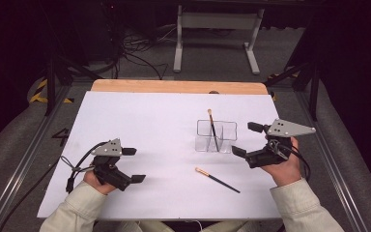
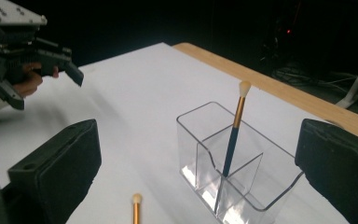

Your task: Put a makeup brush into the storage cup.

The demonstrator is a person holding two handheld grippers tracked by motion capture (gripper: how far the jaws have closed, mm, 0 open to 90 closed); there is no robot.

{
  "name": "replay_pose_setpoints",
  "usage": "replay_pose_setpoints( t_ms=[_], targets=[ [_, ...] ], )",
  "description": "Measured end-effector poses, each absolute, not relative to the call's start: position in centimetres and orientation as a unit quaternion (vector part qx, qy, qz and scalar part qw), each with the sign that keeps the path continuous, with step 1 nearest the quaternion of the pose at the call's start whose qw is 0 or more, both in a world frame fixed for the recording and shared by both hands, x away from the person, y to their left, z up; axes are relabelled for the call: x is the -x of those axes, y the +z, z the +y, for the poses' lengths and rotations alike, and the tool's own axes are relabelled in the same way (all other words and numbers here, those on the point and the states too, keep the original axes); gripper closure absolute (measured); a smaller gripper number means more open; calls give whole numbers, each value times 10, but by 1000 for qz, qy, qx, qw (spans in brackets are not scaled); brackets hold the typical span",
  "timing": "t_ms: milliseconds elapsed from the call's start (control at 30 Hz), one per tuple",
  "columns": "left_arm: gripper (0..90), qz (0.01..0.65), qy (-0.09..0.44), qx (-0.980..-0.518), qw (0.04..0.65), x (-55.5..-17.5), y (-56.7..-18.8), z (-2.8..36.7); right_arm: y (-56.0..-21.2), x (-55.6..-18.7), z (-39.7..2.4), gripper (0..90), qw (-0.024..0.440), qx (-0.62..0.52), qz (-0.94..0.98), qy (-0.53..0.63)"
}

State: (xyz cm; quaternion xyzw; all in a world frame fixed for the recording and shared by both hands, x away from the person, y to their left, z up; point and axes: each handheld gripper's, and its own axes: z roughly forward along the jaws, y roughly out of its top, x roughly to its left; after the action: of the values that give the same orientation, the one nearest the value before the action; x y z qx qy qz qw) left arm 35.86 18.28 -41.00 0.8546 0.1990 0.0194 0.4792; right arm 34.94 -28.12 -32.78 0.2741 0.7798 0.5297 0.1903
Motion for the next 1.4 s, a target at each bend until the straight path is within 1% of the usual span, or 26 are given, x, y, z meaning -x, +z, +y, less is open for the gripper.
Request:
replay_pose_setpoints(
  t_ms=[133,733,867,1067,1400],
  targets=[
    [0,198,20,-855,478,-358,-410,183,-329,-351,-277,6,177,-269,800,506],
    [0,204,24,-858,470,-353,-412,186,-339,-357,-257,7,153,-261,855,422],
    [0,205,25,-858,471,-351,-412,188,-342,-360,-251,11,135,-258,868,402],
    [0,207,25,-858,470,-350,-413,190,-347,-362,-245,24,123,-253,882,379],
    [0,206,24,-860,467,-350,-413,189,-357,-363,-236,24,115,-254,903,328]
  ],
)
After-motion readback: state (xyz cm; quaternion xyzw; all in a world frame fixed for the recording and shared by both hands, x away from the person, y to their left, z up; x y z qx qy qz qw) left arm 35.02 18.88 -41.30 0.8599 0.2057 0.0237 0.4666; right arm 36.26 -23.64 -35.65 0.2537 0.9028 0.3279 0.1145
